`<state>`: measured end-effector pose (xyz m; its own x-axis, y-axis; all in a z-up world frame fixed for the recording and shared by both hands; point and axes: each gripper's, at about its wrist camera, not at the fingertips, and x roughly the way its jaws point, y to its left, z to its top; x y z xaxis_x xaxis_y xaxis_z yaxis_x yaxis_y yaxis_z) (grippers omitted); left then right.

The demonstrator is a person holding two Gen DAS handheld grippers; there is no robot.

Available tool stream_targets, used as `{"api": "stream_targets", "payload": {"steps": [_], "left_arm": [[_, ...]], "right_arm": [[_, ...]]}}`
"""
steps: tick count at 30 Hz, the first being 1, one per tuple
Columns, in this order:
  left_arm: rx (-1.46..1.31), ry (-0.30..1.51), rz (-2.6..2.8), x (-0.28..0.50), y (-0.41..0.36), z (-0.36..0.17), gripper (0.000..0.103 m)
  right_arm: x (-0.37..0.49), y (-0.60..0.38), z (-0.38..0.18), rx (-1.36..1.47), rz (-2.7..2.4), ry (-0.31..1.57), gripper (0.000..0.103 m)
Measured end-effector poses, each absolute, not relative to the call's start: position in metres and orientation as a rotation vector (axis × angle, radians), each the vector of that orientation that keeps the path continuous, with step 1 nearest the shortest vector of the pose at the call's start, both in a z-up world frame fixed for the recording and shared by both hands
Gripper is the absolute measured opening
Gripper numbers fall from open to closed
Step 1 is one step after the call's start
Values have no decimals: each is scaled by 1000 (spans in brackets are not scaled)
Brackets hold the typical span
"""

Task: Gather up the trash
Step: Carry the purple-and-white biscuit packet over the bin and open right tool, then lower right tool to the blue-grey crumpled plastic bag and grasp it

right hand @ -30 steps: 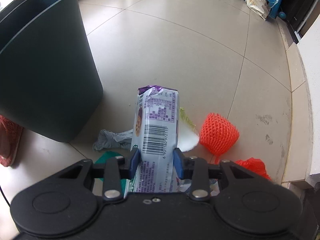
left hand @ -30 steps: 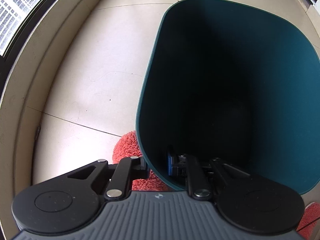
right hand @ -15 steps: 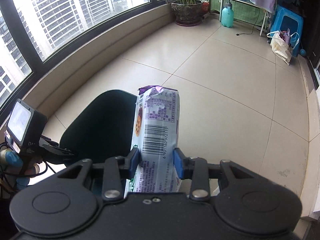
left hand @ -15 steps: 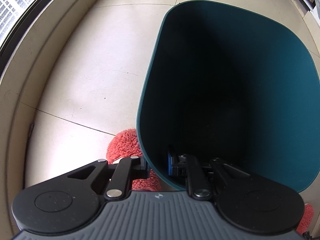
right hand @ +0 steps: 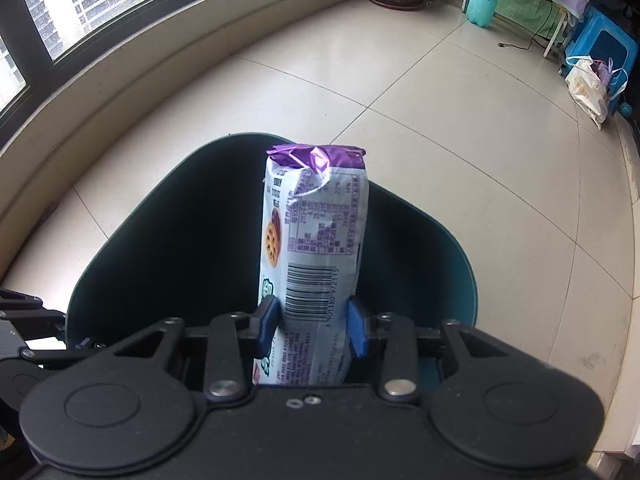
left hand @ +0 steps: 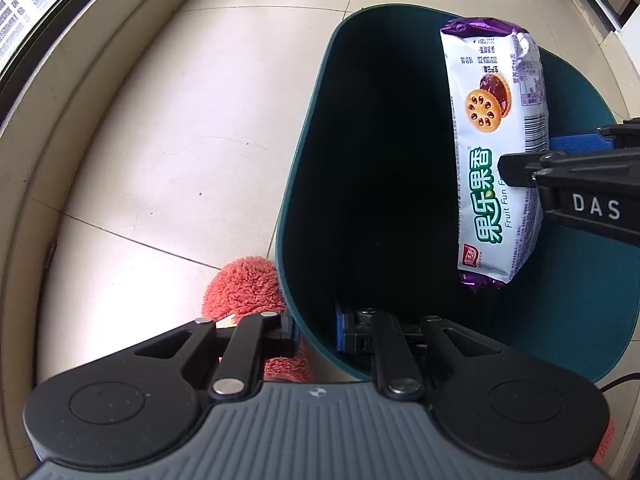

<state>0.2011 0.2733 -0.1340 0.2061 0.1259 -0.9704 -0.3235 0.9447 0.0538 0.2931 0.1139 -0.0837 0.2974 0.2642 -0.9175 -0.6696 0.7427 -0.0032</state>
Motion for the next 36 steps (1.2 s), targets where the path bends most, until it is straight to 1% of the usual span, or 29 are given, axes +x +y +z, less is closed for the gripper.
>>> {"api": "stream_targets", "payload": {"steps": [8,12,14,15,17,19,21,36], "left_arm": [[-177,1328,305,201,273,-134,15],[-174,1327,303,201,272,-134,15],[-174,1326,302,201,272,-134,15],[-175,1327,302,201,272,-134,15],[-173,1327,302,201,272,-133,15],[-171,1327,304,202,271,-133,15],[-165,1328,307,202,270,-133,15],[-156,1323,321,202,266,-133,15]], "right_arm": [[298,135,-131,-501,617,1206,35],[311,144,-148,-539,590,1268,39],[314,143,-150,-541,594,1271,39],[316,146,-150,-542,597,1267,42],[318,142,-147,-527,608,1251,46],[317,136,-140,-503,623,1237,58],[317,130,-132,-477,640,1213,62],[287,33,-38,-316,739,1048,63]]}}
